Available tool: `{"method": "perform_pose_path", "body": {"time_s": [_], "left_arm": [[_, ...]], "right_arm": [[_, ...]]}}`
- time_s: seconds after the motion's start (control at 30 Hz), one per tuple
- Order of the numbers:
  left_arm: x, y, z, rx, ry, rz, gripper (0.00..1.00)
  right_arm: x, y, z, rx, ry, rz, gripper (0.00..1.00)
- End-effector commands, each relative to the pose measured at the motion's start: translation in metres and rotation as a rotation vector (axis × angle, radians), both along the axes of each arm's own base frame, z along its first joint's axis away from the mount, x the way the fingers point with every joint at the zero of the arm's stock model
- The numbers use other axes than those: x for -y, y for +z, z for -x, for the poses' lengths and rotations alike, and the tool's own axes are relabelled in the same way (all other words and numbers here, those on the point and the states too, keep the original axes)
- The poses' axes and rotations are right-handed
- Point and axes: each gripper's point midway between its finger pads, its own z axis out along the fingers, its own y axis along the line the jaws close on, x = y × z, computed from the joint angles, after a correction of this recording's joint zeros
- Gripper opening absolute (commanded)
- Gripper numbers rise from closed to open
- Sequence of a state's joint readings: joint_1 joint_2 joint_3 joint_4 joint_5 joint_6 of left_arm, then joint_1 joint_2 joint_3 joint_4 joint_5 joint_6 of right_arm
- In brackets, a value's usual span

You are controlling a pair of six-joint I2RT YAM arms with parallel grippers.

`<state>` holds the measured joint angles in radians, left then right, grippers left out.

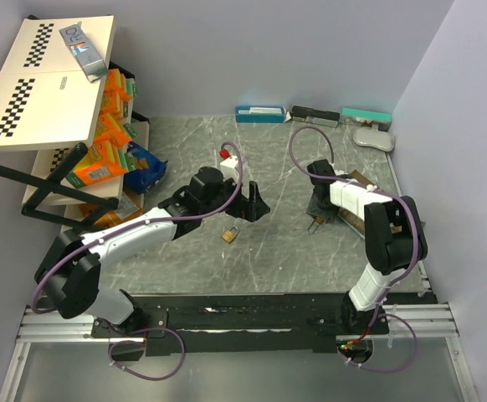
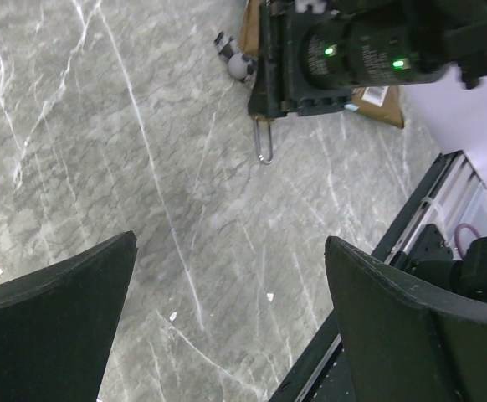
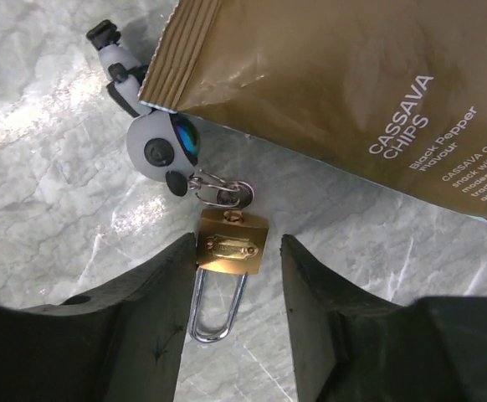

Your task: Unlock with the key

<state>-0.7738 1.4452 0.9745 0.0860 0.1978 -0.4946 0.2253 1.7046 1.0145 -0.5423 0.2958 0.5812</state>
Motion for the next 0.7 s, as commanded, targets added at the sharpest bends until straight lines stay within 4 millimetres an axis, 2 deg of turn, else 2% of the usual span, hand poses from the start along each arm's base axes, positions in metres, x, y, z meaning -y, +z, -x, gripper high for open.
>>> {"method": "perform_pose_path", "body": {"time_s": [0.0,0.13,0.2,0.23,0.27,0.33,0.43,0.53,0.67], "left_arm": [[0.000,0.025,0.004,0.031,-0.008,0.058,0.99],[-0.001,0.029,0.006,0.036,-0.009,0.065,0.99],[-0.002,0.028,0.005,0.039,0.001,0.066,0.99],[-0.003,0.026,0.004,0.041,0.005,0.064,0.99],[-0.002,0.027,0.006,0.055,-0.010,0.069,0.99],[-0.002,0.022,0.008,0.062,-0.017,0.066,0.99],[-0.001,0.013,0.009,0.070,-0.025,0.050,0.99],[0.003,0.002,0.008,0.054,-0.026,0.048,0.99],[0.013,-0.016,0.002,0.036,-0.033,0.039,0.99]], "right_arm": [[0.006,0.006,-0.006,-0.024,-0.033,0.039,0.50],[0.006,0.005,-0.005,-0.043,-0.040,0.040,0.48],[0.001,0.004,-0.006,-0.037,-0.032,0.015,0.41],[-0.001,0.005,-0.007,-0.029,-0.029,0.002,0.37],[-0.004,0.003,-0.008,-0.018,-0.022,-0.015,0.26],[-0.013,0.004,-0.008,-0.004,-0.005,-0.060,0.13],[-0.024,0.010,-0.007,0.036,0.023,-0.100,0.05],[-0.030,0.022,-0.008,0.080,0.044,-0.126,0.00],[-0.038,0.035,-0.010,0.127,0.062,-0.172,0.00]]}}
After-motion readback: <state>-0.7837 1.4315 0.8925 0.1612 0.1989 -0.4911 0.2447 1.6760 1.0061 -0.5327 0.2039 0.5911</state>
